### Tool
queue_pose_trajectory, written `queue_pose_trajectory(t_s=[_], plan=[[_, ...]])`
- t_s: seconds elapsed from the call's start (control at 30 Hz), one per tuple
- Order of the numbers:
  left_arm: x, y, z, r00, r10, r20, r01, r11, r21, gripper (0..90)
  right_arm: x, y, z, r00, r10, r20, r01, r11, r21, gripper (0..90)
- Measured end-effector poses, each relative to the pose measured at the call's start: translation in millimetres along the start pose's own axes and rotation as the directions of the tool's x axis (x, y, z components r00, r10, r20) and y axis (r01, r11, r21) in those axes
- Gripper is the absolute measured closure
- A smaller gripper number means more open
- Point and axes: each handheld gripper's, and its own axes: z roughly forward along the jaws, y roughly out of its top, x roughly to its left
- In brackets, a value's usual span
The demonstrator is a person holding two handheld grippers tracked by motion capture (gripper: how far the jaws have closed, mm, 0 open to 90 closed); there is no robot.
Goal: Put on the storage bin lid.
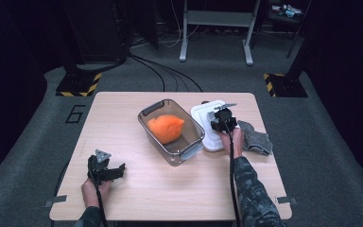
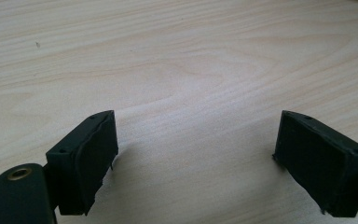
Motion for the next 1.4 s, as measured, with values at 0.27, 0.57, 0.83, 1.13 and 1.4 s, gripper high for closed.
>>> queue_pose_trajectory(t_s=[0.27,0.57,0.83,1.13,1.4], plan=[[0.0,0.0,0.0,1.0,0.001,0.0,-0.001,1.0,0.0,12.9,-0.2,8.4,-9.7,1.0,-0.005,0.007,0.005,1.0,-0.024,67.1],[0.0,0.0,-0.1,1.0,0.002,0.0,-0.002,1.0,0.0,12.9,-2.1,19.7,-21.6,0.9995,-0.026,0.019,0.027,0.999,-0.043,67.1],[-0.4,-0.1,-0.3,1.0,-0.001,0.0,0.001,1.0,0.004,12.9,-5.8,31.3,-36.8,0.9993,-0.025,0.029,0.026,0.998,-0.058,67.1],[-0.3,-0.1,-0.2,1.0,0.0,-0.001,0.0,1.0,0.002,12.9,-9.3,40.4,-50.6,0.9991,-0.028,0.033,0.03,0.996,-0.081,67.2],[-0.8,-0.3,0.0,1.0,-0.003,-0.004,0.003,1.0,-0.001,12.9,-10.1,48.7,-65.6,0.9991,-0.03,0.032,0.032,0.996,-0.088,67.1]])
